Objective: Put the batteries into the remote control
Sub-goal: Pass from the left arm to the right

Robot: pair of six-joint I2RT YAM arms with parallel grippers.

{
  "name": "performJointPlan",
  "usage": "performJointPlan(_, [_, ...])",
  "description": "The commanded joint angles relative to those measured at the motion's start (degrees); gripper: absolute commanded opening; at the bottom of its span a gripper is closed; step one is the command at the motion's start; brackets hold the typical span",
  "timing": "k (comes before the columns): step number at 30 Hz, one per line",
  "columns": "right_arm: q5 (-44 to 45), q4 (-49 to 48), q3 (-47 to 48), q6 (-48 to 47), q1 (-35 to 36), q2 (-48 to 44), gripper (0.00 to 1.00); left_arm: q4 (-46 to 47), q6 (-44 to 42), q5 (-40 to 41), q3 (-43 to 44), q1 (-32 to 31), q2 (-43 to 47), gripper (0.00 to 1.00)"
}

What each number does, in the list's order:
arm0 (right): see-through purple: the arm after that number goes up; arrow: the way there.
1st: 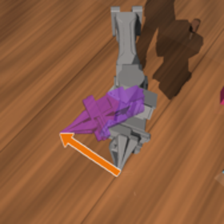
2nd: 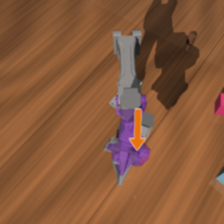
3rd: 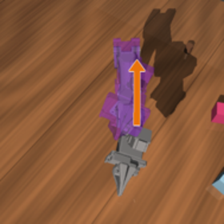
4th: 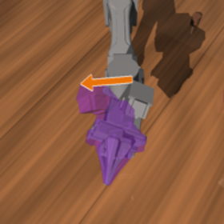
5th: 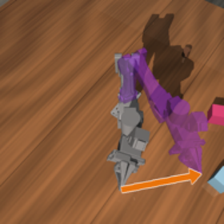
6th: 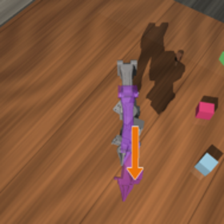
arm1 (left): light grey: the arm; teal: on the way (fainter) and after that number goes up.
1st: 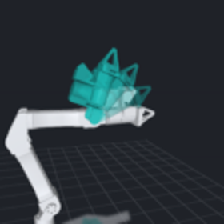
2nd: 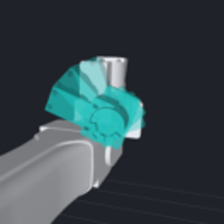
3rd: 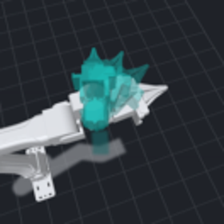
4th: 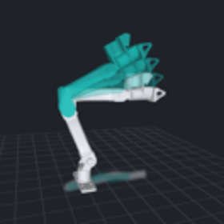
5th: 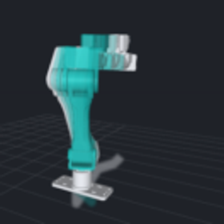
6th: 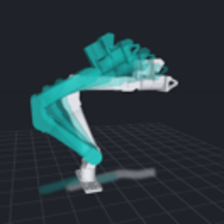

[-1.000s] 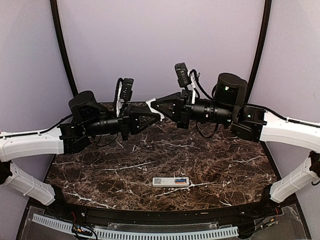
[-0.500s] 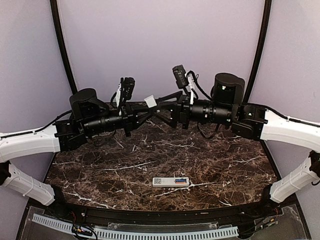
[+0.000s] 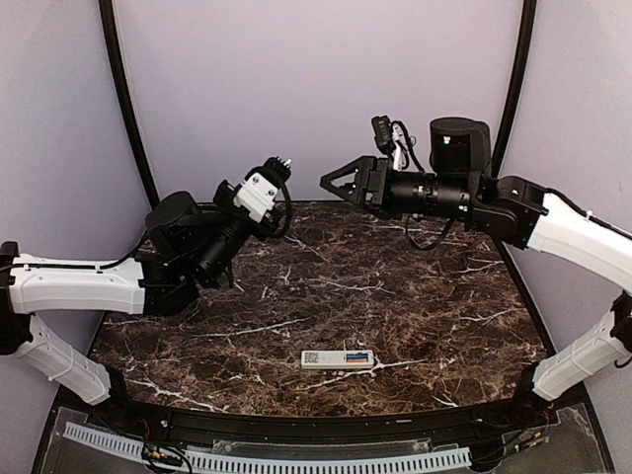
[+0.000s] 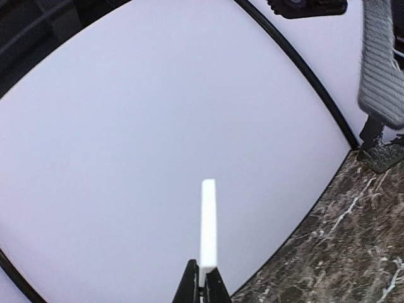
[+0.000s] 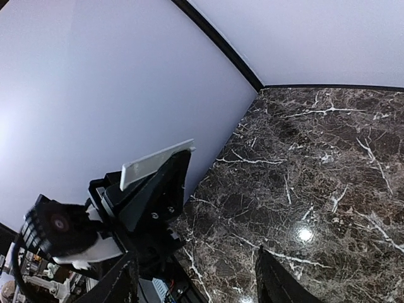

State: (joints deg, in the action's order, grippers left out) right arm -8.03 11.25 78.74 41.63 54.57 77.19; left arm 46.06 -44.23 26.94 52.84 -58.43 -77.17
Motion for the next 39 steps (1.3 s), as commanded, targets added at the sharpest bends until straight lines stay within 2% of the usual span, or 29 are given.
performJointPlan(1, [-2.8,-0.5,4.3,5.8,-0.8,2.1,0.61,28.3,-32.7,10.9,-1.2,-1.8,-8.8,0.0])
performJointPlan(4, [-5.0,-2.0,5.4,5.7,-0.9,3.1,0.62,44.0,-44.4,11.1,0.3,-2.8,-14.6,0.0])
performJointPlan(6, [-5.6,-2.7,4.9,6.2,-1.0,3.3,0.62,46.3,-49.2,11.0,1.1,-3.0,-17.2,0.0])
performJointPlan(12, [-5.2,-5.0,0.4,9.1,-2.1,3.4,0.6,46.6,-51.7,10.0,1.4,-4.3,-19.1,0.0])
performJointPlan(16, [-1.6,-4.2,-1.5,8.3,-2.9,1.8,0.59,46.5,-52.1,10.2,1.2,-4.7,-19.6,0.0])
performJointPlan(25, [-6.6,-5.2,-3.2,11.0,-4.5,4.7,0.58,46.7,-52.6,10.0,1.5,-4.8,-20.3,0.0])
performJointPlan(29, [-9.8,-7.6,-2.7,11.7,-4.8,6.9,0.49,46.6,-52.6,9.8,1.2,-4.8,-20.6,0.0])
performJointPlan(36, [-13.1,-13.7,-2.4,14.2,-6.4,8.8,0.2,46.7,-52.3,10.1,1.1,-4.8,-20.9,0.0])
performJointPlan(39, [-12.9,-15.5,-2.9,15.0,-6.5,9.0,0.18,46.6,-52.5,10.1,0.9,-4.8,-21.1,0.0])
